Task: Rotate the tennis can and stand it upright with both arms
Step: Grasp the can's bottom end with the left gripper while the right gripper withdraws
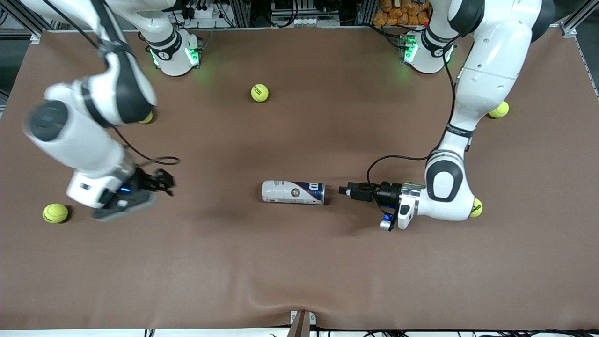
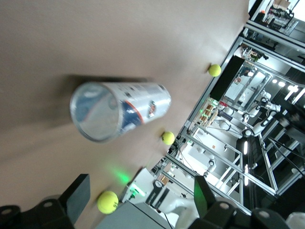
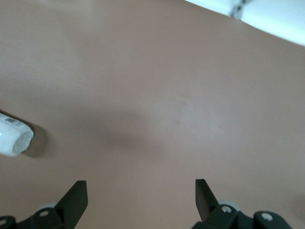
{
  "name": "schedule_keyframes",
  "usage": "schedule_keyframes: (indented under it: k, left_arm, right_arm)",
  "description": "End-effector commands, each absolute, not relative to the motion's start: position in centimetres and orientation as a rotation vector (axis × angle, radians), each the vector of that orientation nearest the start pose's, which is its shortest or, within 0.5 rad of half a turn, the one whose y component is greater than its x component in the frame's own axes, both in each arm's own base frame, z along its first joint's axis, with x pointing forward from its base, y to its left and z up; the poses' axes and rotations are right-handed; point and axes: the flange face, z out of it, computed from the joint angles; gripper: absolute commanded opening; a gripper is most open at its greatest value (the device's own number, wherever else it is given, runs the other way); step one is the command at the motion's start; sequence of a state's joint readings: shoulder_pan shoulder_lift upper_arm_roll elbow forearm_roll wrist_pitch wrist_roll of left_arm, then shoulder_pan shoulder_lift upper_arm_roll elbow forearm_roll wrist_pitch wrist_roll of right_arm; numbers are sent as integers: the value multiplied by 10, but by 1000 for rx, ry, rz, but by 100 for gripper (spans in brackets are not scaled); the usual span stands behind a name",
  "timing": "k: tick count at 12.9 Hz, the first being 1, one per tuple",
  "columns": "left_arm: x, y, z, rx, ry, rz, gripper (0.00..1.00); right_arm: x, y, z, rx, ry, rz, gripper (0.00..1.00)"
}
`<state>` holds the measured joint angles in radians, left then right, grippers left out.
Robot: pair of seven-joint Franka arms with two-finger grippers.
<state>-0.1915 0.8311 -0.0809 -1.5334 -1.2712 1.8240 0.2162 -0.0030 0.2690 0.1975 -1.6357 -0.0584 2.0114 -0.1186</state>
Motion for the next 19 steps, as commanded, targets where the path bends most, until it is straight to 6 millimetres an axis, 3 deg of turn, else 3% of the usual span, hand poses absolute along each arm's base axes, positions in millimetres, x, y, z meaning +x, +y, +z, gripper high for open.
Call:
schedule_keyframes:
  k: [1,4,7,9,12,14,17,19]
  left_arm:
    - [639,-270,158,1903,287,-512,81]
    - [640,-285,142,1902,313,-476,76]
    - [637,-289,130,1873,318,-468,68]
    - [632,-301,127,1854,326,-469,65]
    - [626,-309,110,1835,332,-451,57]
    - [626,-314,110,1817,339,-449,42]
    - [622,-324,112,1803,334,-447,0]
    - [626,-323,123,1818,314,-434,0]
  right_arm:
    - [611,87,513,-3098,-405,-127,100]
    - [585,55,555,-3099,-262,-87,100]
    - [568,5,574,-3071,-110,31,100]
    - [562,-13,599,-3071,-64,67,100]
    - [548,-25,614,-3068,97,129,100]
    - [540,-23,625,-3067,136,117,100]
    - [542,-31,633,-3074,136,78,100]
    - [543,-29,653,-3089,127,18,100]
